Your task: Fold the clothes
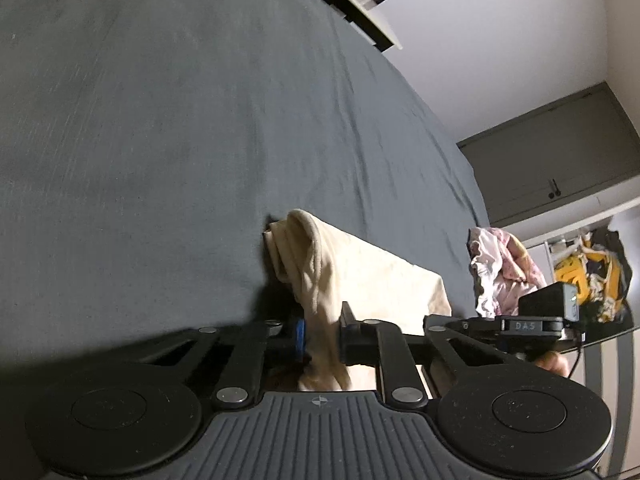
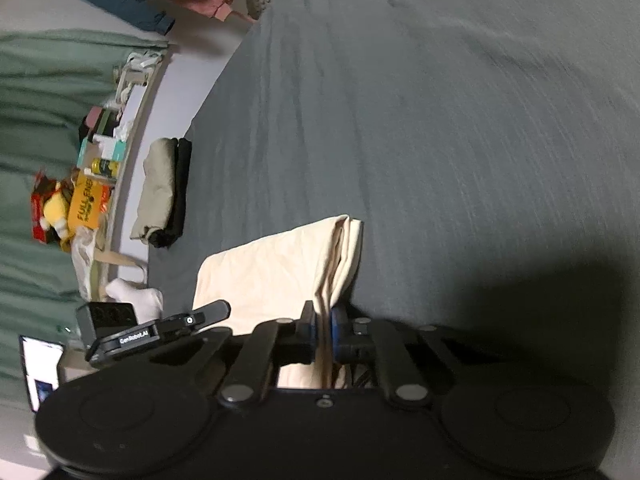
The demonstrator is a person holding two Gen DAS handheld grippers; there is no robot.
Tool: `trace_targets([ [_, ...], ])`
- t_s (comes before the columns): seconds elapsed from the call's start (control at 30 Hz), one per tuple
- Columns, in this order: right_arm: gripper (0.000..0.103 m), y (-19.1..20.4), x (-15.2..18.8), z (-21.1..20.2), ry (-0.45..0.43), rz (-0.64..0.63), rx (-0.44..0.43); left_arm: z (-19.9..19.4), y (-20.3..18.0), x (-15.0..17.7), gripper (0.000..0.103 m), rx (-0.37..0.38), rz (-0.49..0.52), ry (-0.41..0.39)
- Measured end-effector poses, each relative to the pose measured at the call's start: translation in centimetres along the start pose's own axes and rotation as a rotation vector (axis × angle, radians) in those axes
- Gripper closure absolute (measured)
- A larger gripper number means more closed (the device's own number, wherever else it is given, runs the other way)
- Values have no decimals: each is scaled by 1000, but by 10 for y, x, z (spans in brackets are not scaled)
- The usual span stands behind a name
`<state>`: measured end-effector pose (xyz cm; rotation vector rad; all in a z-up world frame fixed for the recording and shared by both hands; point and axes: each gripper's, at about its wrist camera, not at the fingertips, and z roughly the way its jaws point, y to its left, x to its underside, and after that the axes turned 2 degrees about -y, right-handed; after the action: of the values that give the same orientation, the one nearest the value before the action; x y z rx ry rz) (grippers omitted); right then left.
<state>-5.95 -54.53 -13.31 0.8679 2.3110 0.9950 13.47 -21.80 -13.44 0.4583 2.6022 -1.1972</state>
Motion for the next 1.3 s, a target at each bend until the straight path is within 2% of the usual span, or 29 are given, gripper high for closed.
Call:
trace_targets([
  [0.3, 97, 39, 9, -10, -70, -194, 35, -24, -18, 9, 92, -50, 28, -97],
  [0.53, 97, 78, 11, 4, -86, -248, 40, -68, -13, 5, 95, -126, 37, -149],
  [0.73, 97, 137, 11, 45, -68, -297, -29, -132, -4, -16, 95, -217, 72, -210],
  [0.87, 97, 176, 8, 73, -47, -343, -44, -177, 10, -36, 100, -284, 80, -246],
  [1.0, 97, 193, 9, 86, -56, -410, 51, -191, 32, -37, 99, -290, 70, -223],
  [1.03, 97, 193, 10, 84, -62, -429, 82, -190, 36, -33, 99, -273, 70, -216],
  [1.2, 97, 172, 18, 60, -92, -442, 176, -167, 44, -8, 99, -85, 32, -187],
  [1.3, 97, 154, 18, 48, -91, -404, 192, -147, 42, 0, 98, -47, -1, -199],
])
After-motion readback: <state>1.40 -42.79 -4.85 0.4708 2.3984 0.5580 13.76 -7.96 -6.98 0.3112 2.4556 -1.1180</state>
